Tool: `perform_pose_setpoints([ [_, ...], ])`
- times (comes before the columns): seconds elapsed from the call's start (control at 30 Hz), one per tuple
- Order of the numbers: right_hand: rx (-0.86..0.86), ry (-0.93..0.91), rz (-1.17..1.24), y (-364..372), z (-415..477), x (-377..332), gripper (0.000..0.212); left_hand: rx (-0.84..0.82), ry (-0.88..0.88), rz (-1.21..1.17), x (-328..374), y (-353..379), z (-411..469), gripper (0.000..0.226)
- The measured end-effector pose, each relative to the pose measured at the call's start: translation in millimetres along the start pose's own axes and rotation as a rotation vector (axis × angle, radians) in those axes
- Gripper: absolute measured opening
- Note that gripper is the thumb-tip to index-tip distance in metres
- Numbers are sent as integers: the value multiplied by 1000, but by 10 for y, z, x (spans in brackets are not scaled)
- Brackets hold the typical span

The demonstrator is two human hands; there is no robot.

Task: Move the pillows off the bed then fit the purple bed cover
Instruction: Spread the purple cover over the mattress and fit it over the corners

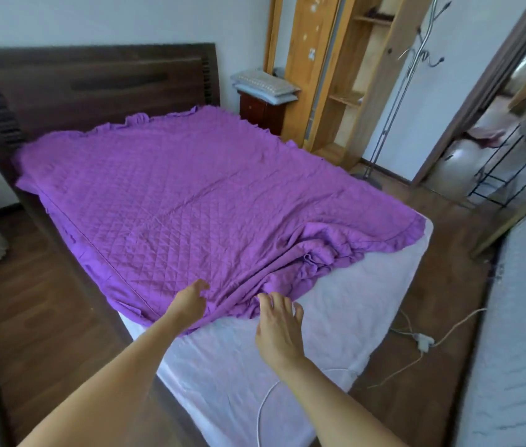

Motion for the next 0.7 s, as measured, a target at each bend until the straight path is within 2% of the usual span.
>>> perform_pose_setpoints([
  [0.23,-23,113,5,-787,-419,289,55,6,144,-13,722,48,-794,44],
  [0.37,-93,137,37,-1114,-644,329,50,6,189,2,933,63,-1100,43],
  [0.7,-78,177,-10,-1442,-758,4,40,5,224,-8,826,-138,-1543,41],
])
Point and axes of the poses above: each hand's wrist, its own z-axis towards the middle knuckle, its own y-axis out of the palm, x = y × z, the point moved 1 cm from there along z, towards the middle knuckle, and after that the axes turned 9 degrees about -y, right-handed, at the moved point
